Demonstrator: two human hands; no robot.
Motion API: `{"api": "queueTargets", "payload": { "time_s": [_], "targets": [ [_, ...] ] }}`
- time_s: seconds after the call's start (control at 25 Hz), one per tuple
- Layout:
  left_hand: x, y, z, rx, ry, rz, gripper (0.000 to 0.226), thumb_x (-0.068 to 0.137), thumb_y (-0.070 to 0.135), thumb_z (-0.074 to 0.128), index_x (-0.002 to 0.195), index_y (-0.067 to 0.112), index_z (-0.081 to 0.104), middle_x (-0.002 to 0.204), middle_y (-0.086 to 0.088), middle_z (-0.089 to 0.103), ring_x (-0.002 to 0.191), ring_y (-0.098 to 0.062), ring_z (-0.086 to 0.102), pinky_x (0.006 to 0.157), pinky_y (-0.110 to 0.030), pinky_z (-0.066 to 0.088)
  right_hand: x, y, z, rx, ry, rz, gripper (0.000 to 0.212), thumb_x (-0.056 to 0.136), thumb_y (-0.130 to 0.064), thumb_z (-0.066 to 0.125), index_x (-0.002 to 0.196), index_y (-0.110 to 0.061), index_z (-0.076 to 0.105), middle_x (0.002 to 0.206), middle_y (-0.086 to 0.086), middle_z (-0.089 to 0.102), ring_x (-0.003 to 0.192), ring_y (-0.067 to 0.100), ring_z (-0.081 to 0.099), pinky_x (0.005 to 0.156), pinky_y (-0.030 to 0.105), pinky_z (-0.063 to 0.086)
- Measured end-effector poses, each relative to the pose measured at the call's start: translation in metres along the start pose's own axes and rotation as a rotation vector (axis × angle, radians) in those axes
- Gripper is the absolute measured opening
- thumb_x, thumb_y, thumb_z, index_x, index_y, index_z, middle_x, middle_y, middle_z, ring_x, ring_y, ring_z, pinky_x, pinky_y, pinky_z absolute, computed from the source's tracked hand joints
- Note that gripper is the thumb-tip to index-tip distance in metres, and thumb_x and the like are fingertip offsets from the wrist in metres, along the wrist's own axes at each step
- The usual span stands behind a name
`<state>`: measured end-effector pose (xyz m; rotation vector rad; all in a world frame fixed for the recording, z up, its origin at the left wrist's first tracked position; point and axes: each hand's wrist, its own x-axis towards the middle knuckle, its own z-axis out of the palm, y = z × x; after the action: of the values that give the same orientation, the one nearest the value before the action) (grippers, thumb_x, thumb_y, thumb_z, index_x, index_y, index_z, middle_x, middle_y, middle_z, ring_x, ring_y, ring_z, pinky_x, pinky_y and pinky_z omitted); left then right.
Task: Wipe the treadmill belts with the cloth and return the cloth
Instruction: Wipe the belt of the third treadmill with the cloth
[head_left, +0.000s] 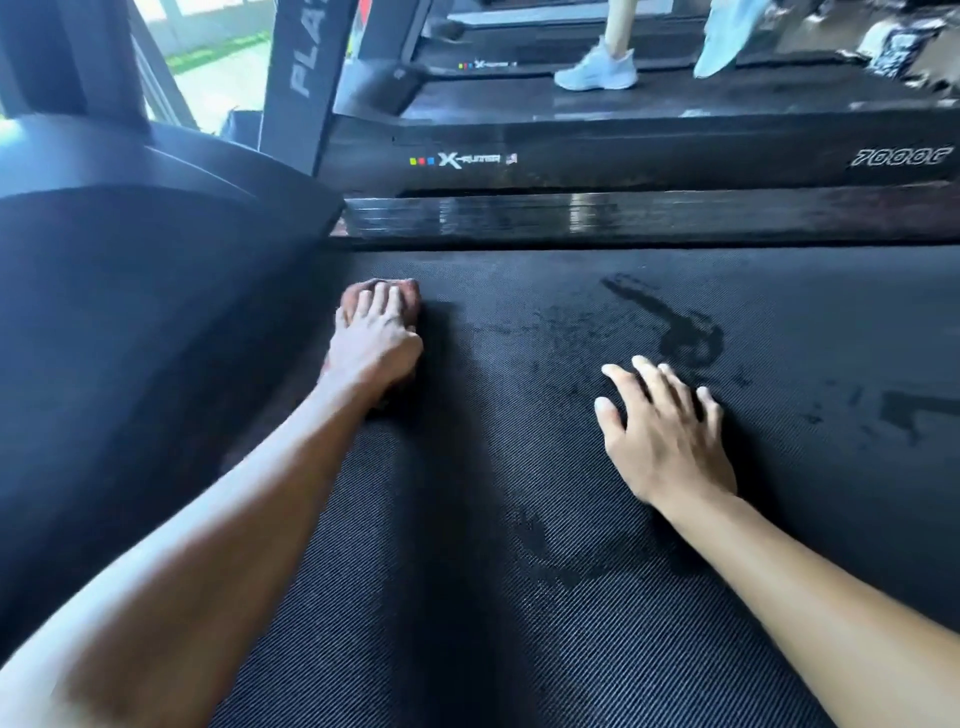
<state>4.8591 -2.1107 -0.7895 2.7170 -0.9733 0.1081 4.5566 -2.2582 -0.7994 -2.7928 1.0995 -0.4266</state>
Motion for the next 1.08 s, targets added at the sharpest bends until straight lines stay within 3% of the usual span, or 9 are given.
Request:
{"api": "queueTargets", "payload": {
  "time_s": [0.12,0.32,0.36,0.48,0.56,0.68,0.76,0.88,1.08],
  "targets": [
    [-0.028,0.063,-0.011,0.009,-0.059,0.302,0.049,0.088,0.034,0.043,0.135,0.022,0.039,0.146,0.008,0.033,0.140,-0.012,0.022,0.113,-0.045,0.023,0.001,0.003,-0.004,0.021,-0.040,0.019,0.048,0.098,-0.049,0.031,0.145,-0.038,0.037,0.159,-0.005,0.026,0.146,0.018,0.019,0.117,0.049,0.010],
    [0.000,-0.025,-0.048,0.045,-0.047,-0.245,0.059,0.089,0.026,0.038,0.147,0.019,0.027,0.157,0.001,0.022,0.145,-0.015,0.014,0.117,-0.049,0.013,-0.003,0.000,-0.007,0.049,-0.038,0.033,0.048,0.097,-0.049,0.035,0.144,-0.039,0.038,0.159,-0.006,0.026,0.146,0.017,0.020,0.117,0.048,0.009],
    [0.000,-0.017,-0.043,0.081,-0.045,-0.237,0.060,0.089,0.025,0.037,0.148,0.017,0.025,0.158,0.000,0.020,0.145,-0.016,0.012,0.116,-0.048,0.010,-0.001,-0.001,-0.006,0.040,-0.040,0.029,0.048,0.097,-0.049,0.035,0.144,-0.039,0.038,0.158,-0.006,0.026,0.146,0.017,0.020,0.117,0.048,0.010],
    [-0.011,0.034,-0.028,0.056,-0.066,0.160,0.059,0.093,0.029,0.043,0.148,0.018,0.026,0.158,0.002,0.020,0.146,-0.011,0.010,0.117,-0.044,0.011,-0.001,-0.002,-0.009,0.032,-0.053,0.019,0.048,0.097,-0.049,0.034,0.144,-0.039,0.037,0.159,-0.006,0.026,0.146,0.017,0.020,0.117,0.048,0.010],
    [-0.005,0.027,-0.030,0.005,-0.143,0.280,0.062,0.095,0.030,0.045,0.152,0.021,0.021,0.161,0.007,0.013,0.147,-0.008,0.004,0.119,-0.044,0.011,-0.005,-0.002,-0.014,0.039,-0.083,0.026,0.049,0.097,-0.051,0.032,0.145,-0.041,0.034,0.159,-0.008,0.023,0.147,0.015,0.018,0.118,0.047,0.009],
    [0.023,-0.026,-0.029,0.024,-0.031,-0.006,0.061,0.090,0.035,0.034,0.150,0.026,0.021,0.159,0.005,0.019,0.147,-0.013,0.010,0.117,-0.051,0.016,-0.004,-0.002,-0.022,0.029,-0.144,0.040,0.048,0.097,-0.053,0.030,0.144,-0.045,0.035,0.158,-0.012,0.024,0.146,0.012,0.019,0.119,0.040,0.010],
    [0.034,-0.039,-0.021,0.078,-0.007,-0.165,0.065,0.085,0.034,0.026,0.149,0.026,0.022,0.158,0.004,0.021,0.147,-0.017,0.012,0.117,-0.050,0.014,0.022,-0.004,-0.027,-0.002,-0.099,0.028,0.039,0.094,-0.054,0.036,0.128,-0.044,0.052,0.145,-0.010,0.044,0.134,0.016,0.038,0.113,0.039,0.021],
    [0.049,-0.027,-0.012,0.074,0.012,-0.169,0.063,0.086,0.032,0.022,0.149,0.024,0.024,0.159,0.003,0.019,0.147,-0.017,0.011,0.118,-0.048,0.011,0.068,-0.014,-0.023,0.141,-0.022,-0.054,0.037,0.095,-0.048,0.045,0.125,-0.032,0.061,0.140,-0.005,0.049,0.128,0.019,0.044,0.109,0.034,0.025],
    [0.068,-0.023,-0.009,0.099,0.074,-0.157,0.055,0.098,0.038,0.024,0.151,0.022,0.023,0.160,0.005,0.018,0.147,-0.015,0.010,0.118,-0.046,0.010,0.083,-0.026,0.015,0.063,0.001,-0.091,0.053,0.098,-0.049,0.035,0.147,-0.028,0.037,0.156,-0.005,0.030,0.143,0.014,0.025,0.117,0.035,0.015]
  ]
}}
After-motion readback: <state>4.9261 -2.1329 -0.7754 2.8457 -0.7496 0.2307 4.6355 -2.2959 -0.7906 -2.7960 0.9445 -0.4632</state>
